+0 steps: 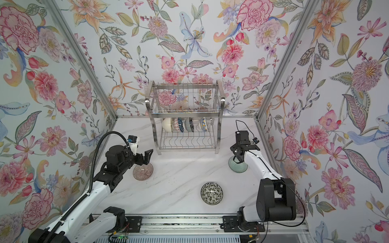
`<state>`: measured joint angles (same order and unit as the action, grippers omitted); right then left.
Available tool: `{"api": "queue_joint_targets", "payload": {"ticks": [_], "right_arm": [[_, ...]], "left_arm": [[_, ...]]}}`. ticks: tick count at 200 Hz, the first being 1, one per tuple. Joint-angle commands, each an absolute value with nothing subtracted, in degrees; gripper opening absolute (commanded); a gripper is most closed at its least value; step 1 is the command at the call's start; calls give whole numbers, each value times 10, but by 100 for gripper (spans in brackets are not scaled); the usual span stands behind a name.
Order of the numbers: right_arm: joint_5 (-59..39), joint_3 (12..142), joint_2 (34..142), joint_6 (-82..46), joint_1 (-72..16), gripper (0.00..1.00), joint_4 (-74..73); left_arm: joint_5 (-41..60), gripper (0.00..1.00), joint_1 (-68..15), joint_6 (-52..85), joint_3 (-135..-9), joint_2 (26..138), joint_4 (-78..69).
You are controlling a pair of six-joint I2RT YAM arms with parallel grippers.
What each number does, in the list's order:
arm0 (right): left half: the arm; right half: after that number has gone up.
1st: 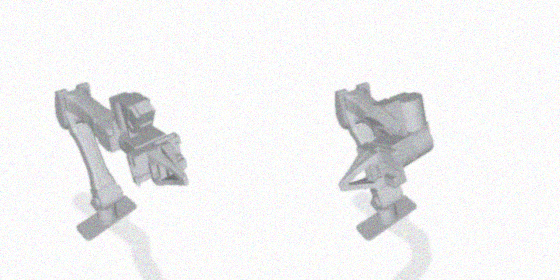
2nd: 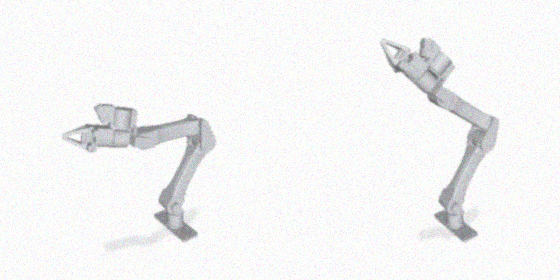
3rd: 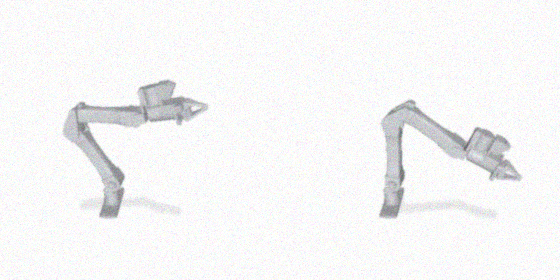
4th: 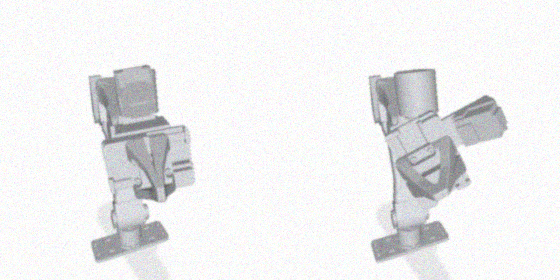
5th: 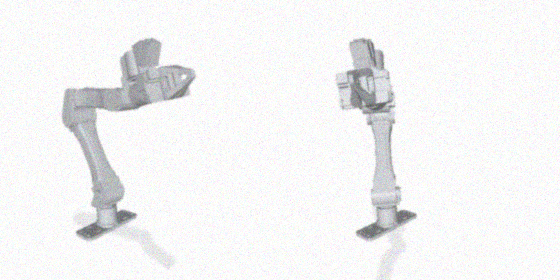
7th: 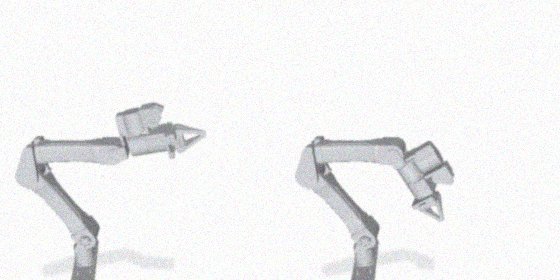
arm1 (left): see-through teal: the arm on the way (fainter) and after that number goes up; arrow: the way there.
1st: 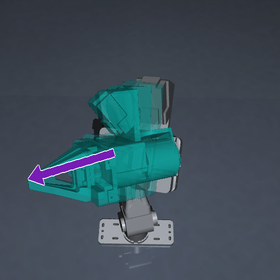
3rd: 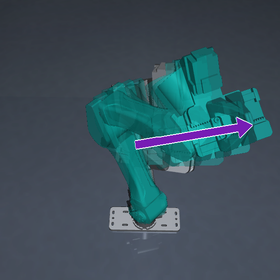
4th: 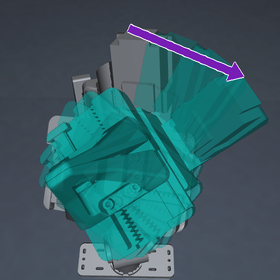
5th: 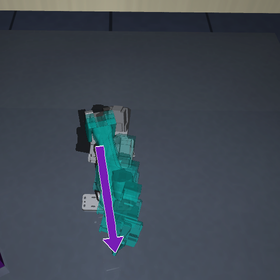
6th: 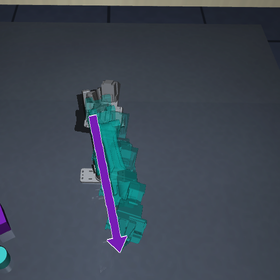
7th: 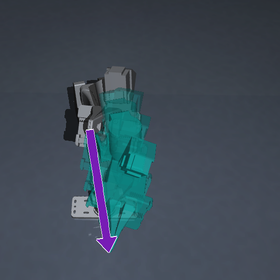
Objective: Load the bowls into the dish rack
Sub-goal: 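Move the right gripper over the pale green bowl on the table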
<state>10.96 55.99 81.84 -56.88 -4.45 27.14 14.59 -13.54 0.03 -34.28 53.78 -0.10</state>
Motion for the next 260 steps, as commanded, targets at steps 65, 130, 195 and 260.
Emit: {"api": "queue_joint_targets", "payload": {"ticks": [65, 130, 195, 260], "right_arm": [[117, 650, 896, -647, -60, 52, 392], [113, 684, 940, -688, -65, 52, 426], [110, 704, 983, -722, -64, 47, 446], [102, 716, 1018, -746, -56, 40, 449]], "left_arm": [[147, 99, -148, 4, -358, 525, 6], [149, 99, -150, 3, -359, 530, 8], [149, 99, -152, 0, -359, 530, 11], [147, 99, -152, -5, -359, 533, 12]]}}
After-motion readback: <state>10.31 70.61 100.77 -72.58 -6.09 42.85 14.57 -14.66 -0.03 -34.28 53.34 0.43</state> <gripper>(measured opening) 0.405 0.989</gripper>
